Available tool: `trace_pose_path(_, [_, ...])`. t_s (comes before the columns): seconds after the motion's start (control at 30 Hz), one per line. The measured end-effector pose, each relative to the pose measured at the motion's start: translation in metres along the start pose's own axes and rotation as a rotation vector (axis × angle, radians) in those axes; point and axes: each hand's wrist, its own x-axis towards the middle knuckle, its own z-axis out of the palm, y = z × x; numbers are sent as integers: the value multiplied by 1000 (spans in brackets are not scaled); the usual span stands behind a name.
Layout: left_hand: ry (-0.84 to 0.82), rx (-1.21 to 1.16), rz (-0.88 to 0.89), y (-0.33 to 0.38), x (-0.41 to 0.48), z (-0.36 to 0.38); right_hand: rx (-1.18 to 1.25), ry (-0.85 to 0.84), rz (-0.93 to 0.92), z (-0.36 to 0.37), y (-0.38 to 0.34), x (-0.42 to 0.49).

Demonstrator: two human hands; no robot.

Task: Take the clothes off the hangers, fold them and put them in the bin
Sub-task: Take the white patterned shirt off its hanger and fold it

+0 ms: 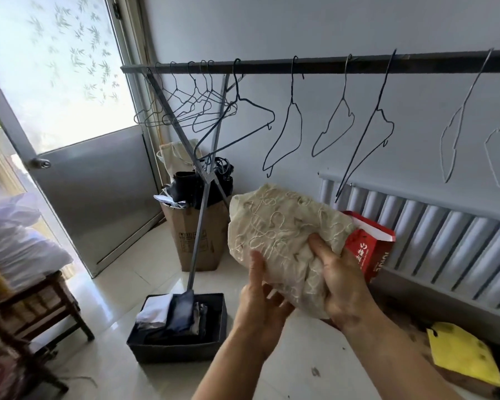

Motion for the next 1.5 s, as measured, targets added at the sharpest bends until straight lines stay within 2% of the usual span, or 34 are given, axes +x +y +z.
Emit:
trace_pose_path(0.1, [-155,-209,62,9,-9,-11,-9,-43,109,5,15,-5])
trace_pose_path(0.13, [-161,-253,81,11,-11,-15,-28,-56,125,7,21,-6])
trace_pose_path(0.3, [-28,-285,179,22,-20,-47,-147,-76,87,29,48,-13])
trace_pose_path(0.4, [82,-214,229,37,-28,-62,-217,-71,80,44,60,-16])
trace_pose_path(0.57, [138,-47,271,75,-41,-94,-406,-62,87,68,78,-9])
trace_pose_path(0.67, [185,99,239,107,-45,-123,-576,-174,33,93,89,-3])
trace_pose_path(0.87, [257,261,222,168,-49,-181,-716,-437,155,140,120,10])
trace_pose_path(1.07, [235,352,169,207,-46,-213,-596,-493,234,182,156,17])
trace_pose_path(1.2, [141,259,120,230,-31,-219,-530,-524,279,206,170,33])
trace_pose_path(1.3, [91,186,76,248,-9,-225,-411,-527,382,218,172,52])
trace_pose_path(1.5, [49,190,-52,282,53,-243,-222,-549,551,231,187,106])
